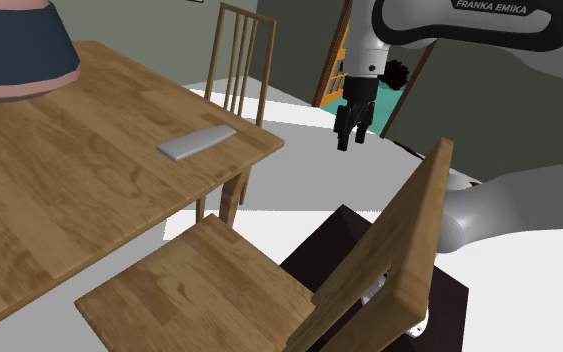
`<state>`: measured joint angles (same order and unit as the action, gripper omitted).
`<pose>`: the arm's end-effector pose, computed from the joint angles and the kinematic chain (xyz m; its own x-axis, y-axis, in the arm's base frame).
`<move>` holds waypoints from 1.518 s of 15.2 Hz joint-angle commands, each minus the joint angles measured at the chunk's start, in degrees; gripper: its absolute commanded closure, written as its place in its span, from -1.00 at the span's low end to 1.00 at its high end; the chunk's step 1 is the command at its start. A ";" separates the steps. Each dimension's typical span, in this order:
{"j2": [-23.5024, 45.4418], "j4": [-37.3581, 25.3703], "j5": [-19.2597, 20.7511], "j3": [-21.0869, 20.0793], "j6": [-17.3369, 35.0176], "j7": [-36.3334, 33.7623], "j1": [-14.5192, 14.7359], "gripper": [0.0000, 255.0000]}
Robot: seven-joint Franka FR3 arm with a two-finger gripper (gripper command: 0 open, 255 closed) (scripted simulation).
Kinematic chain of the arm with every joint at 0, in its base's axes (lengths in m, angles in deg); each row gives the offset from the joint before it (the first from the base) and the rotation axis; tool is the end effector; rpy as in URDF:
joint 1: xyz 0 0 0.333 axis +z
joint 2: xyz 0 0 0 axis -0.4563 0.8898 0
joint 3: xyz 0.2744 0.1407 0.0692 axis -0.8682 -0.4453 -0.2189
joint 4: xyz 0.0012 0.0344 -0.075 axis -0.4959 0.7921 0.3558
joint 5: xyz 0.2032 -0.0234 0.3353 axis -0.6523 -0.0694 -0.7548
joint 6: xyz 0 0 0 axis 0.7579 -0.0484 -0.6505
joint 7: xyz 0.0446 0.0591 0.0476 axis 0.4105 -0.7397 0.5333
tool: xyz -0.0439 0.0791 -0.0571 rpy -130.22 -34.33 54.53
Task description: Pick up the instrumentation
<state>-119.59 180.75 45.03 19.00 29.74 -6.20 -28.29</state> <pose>0.2940 0.0183 0.5215 0.9551 -0.0571 -0.2906 -0.0697 -0.9970 -0.0334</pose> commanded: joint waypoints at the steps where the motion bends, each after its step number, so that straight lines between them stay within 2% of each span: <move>1: 0.00 0.00 0.00 0.00 0.00 0.00 0.00 -1.00; 7: 2.87 -1.47 -8.62 -9.71 5.64 -20.64 -1.47 -1.00; 13: 10.09 -6.42 -13.33 -19.14 12.98 -40.80 -4.23 -1.00; 18: 18.72 -12.94 -12.98 -26.58 19.11 -57.85 -7.79 -1.00; 23: 29.41 -21.32 -7.81 -33.28 24.06 -76.00 -11.68 -1.00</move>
<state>-92.97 161.93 35.70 -12.70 52.95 -77.59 -39.15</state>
